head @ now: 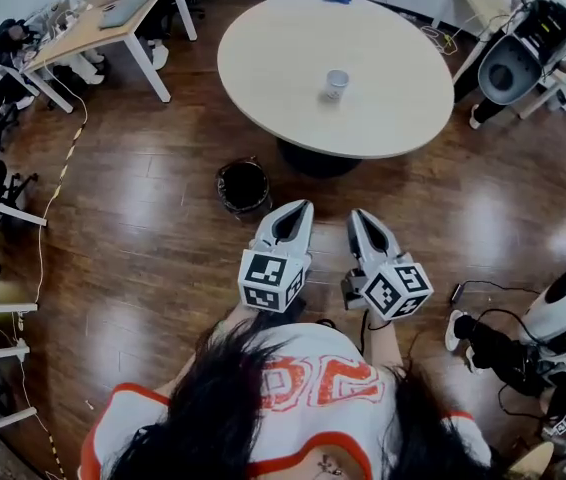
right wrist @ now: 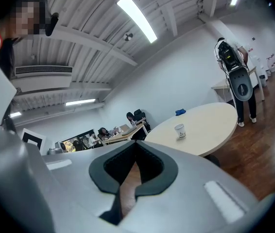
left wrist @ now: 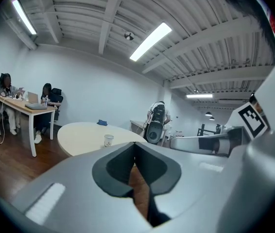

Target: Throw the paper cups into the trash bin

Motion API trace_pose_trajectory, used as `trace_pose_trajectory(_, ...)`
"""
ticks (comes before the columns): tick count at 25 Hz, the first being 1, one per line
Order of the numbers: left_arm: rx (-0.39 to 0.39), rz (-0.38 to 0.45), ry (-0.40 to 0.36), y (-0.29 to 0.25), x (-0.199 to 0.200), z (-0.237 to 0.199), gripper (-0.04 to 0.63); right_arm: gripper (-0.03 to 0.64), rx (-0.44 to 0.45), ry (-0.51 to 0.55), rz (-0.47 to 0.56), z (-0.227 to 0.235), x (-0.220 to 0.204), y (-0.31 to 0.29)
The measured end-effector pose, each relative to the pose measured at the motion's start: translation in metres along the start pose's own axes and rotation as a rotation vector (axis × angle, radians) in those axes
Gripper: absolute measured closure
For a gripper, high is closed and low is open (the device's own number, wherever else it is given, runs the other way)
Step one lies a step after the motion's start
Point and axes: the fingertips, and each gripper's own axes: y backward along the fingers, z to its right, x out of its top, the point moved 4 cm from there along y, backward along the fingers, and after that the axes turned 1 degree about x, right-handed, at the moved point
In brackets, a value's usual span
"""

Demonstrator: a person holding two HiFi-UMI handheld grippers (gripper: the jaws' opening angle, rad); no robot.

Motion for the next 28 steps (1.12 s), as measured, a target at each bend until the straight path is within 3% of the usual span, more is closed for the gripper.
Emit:
trace_pose_trajectory(9, -0.024, -0.019, 0.023, -0.033, -0.001, -0.007, 0.595, 0.615, -0.022, 0.0, -0.034, 0.013, 0.003, -0.017)
trace_pose_trajectory(16, 0.005, -0.047, 0.034, -0.047, -0.007, -0.009, 0.595, 0.615, -0.019, -0.002, -0.056, 0.034, 0.009, -0.027)
trace_pose_trajectory(28, 0.13, 0.03, 0.05, -0.12, 0.028, -0.031, 0.595, 0.615, 0.121, 0.064, -0.098, 0.082, 0.062, -0.097)
